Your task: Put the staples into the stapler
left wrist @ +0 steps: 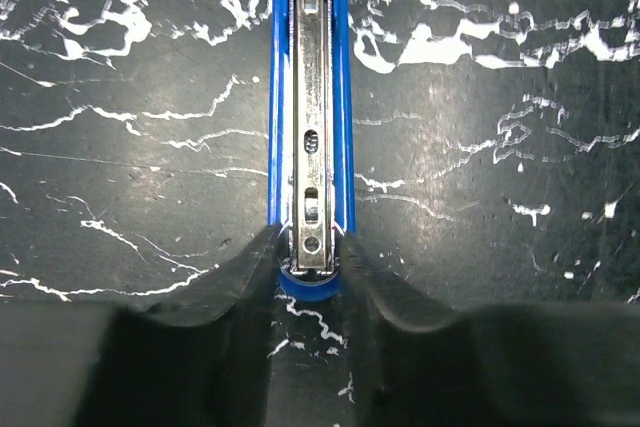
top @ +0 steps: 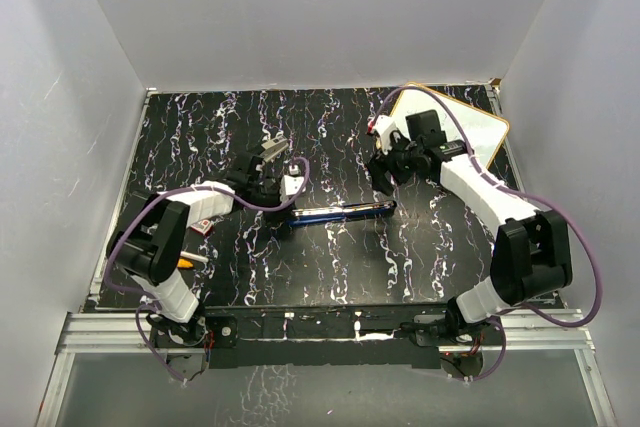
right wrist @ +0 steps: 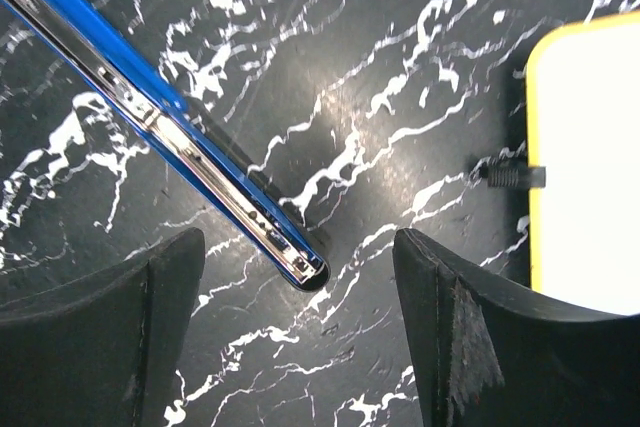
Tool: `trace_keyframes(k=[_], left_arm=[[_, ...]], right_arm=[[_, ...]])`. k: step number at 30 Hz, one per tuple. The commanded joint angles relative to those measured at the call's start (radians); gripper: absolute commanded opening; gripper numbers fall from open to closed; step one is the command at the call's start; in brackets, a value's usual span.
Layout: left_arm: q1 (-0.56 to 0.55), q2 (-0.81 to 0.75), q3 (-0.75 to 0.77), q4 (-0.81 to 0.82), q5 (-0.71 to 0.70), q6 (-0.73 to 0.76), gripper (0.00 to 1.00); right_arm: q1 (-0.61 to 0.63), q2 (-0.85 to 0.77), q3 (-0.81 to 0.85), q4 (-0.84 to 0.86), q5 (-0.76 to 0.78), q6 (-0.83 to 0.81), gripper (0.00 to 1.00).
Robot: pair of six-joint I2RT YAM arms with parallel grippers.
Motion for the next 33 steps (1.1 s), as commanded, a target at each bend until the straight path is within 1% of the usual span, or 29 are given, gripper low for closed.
trace_keyframes(k=[1,3,4,6,7,9,12,16,19,23,27,33], left_arm=[[-0.015,0.02,0.043,-0.126,-0.045,0.008,0.37],[-0.013,0.024,0.095,-0.213,-0.085,-0.009,0.54],[-0.013,0.018,0.12,-0.248,-0.109,-0.025,0.61],[-0.004,-0.01,0.157,-0.3,-0.116,-0.041,0.77],[0.003,-0.032,0.166,-0.295,-0.13,-0.078,0.83],[0.029,-0.078,0.17,-0.236,-0.168,-0.182,0.86],[0.103,-0.115,0.152,-0.085,-0.265,-0.371,0.87],[0.19,-0.072,0.155,0.022,-0.429,-0.515,0.86],[0.259,-0.006,0.174,0.072,-0.449,-0.598,0.82],[0.289,0.064,0.182,0.16,-0.456,-0.609,0.77],[0.292,0.117,0.176,0.252,-0.403,-0.572,0.72],[0.303,0.158,0.151,0.394,-0.342,-0.531,0.6]], right_arm=[[0.002,-0.033,0.084,-0.019,-0.096,-0.003,0.79],[0.002,-0.045,0.088,-0.025,-0.103,-0.001,0.8],[0.002,-0.055,0.087,-0.028,-0.101,-0.001,0.8],[0.002,-0.074,0.079,-0.028,-0.096,0.002,0.8],[0.003,-0.084,0.074,-0.028,-0.096,0.004,0.8],[0.003,-0.105,0.064,-0.023,-0.103,0.017,0.81],[0.003,-0.137,0.044,-0.012,-0.121,0.039,0.81],[0.003,-0.178,0.016,0.009,-0.136,0.057,0.82],[0.002,-0.195,0.007,0.011,-0.135,0.059,0.82],[0.003,-0.209,-0.009,0.012,-0.137,0.059,0.82],[0.002,-0.221,-0.025,0.016,-0.135,0.059,0.82],[0.002,-0.228,-0.047,0.016,-0.137,0.056,0.83]])
